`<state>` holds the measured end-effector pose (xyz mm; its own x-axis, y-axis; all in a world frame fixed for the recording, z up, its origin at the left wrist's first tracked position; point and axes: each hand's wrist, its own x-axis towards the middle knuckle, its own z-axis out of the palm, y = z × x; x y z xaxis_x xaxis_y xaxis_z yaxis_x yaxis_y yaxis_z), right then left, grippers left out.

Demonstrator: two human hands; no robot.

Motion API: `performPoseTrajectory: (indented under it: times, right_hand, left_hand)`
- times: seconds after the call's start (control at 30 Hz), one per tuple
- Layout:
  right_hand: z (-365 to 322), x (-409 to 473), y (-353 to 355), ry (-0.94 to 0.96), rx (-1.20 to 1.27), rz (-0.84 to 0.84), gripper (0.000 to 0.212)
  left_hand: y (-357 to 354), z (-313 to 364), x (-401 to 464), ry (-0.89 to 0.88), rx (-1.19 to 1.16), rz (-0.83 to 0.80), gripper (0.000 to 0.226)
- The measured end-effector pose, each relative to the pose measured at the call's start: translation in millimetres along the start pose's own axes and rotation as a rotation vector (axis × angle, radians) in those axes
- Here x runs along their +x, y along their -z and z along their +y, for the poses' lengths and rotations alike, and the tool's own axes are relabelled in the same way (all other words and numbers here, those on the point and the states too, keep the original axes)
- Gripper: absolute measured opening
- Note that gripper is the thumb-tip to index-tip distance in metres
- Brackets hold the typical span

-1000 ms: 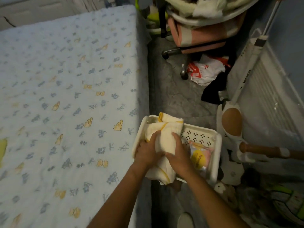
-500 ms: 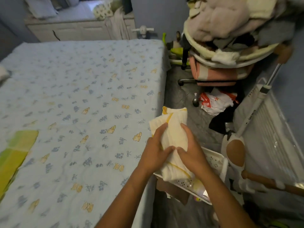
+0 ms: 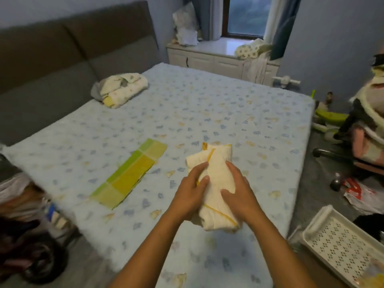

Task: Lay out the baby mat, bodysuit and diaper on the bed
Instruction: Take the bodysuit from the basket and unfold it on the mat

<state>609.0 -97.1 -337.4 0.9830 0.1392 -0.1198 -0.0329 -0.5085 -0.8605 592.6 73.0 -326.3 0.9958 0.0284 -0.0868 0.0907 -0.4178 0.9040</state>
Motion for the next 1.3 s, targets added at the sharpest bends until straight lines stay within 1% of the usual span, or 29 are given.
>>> performPoseTrajectory:
  times: [0.07, 0.2, 0.37, 0.5, 0.6, 0.7, 0.8, 0.9, 0.97, 1.0, 1.17, 1.3]
  right_hand:
    - [-39, 2, -54, 0.013, -0.014, -0.025, 0.077]
    - [-100, 8, -145, 0.016, -0.023, -0.062, 0.077]
    - [-154, 30, -228, 0.025, -0.025, -0.073, 0.073]
    - [-173, 57, -269, 0.031, -0.009, -0.105, 0.069]
    - [-176, 82, -290, 0.027, 0.068, -0.165, 0.064]
    - [-176, 120, -308, 0.015, 0.155, -0.211, 0.064]
    - [-174, 165, -328, 0.015, 0.23, -0.27, 0.074]
    - [-169, 205, -348, 0.008, 0.216, -0.305, 0.087]
    - [-165, 227, -361, 0.005, 0.174, -0.281, 0.089]
    - [-162, 238, -368, 0.004, 0.166, -0.252, 0.086]
    - [-143, 299, -404, 0.023, 0.127, 0.001, 0.05]
    - [-113, 348, -440, -0.025, 0.103, 0.147, 0.045]
  left_hand:
    - [64, -25, -14, 0.035, -0.03, 0.048, 0.034]
    - [166, -62, -28, 0.056, -0.041, 0.091, 0.036]
    - [254, -98, -19, 0.101, -0.143, 0.149, 0.039]
    - [298, -123, 12, 0.182, -0.235, 0.236, 0.04]
    - [320, -142, 48, 0.234, -0.27, 0.333, 0.038]
    - [336, -161, 90, 0.245, -0.288, 0.402, 0.036]
    - [350, -181, 135, 0.245, -0.309, 0.441, 0.034]
    - [360, -205, 180, 0.307, -0.327, 0.427, 0.035]
    - [365, -218, 204, 0.336, -0.335, 0.414, 0.034]
    - [367, -225, 215, 0.336, -0.345, 0.408, 0.034]
    - [376, -262, 279, 0.351, -0.403, 0.371, 0.036]
    - [377, -309, 336, 0.36, -0.437, 0.307, 0.043]
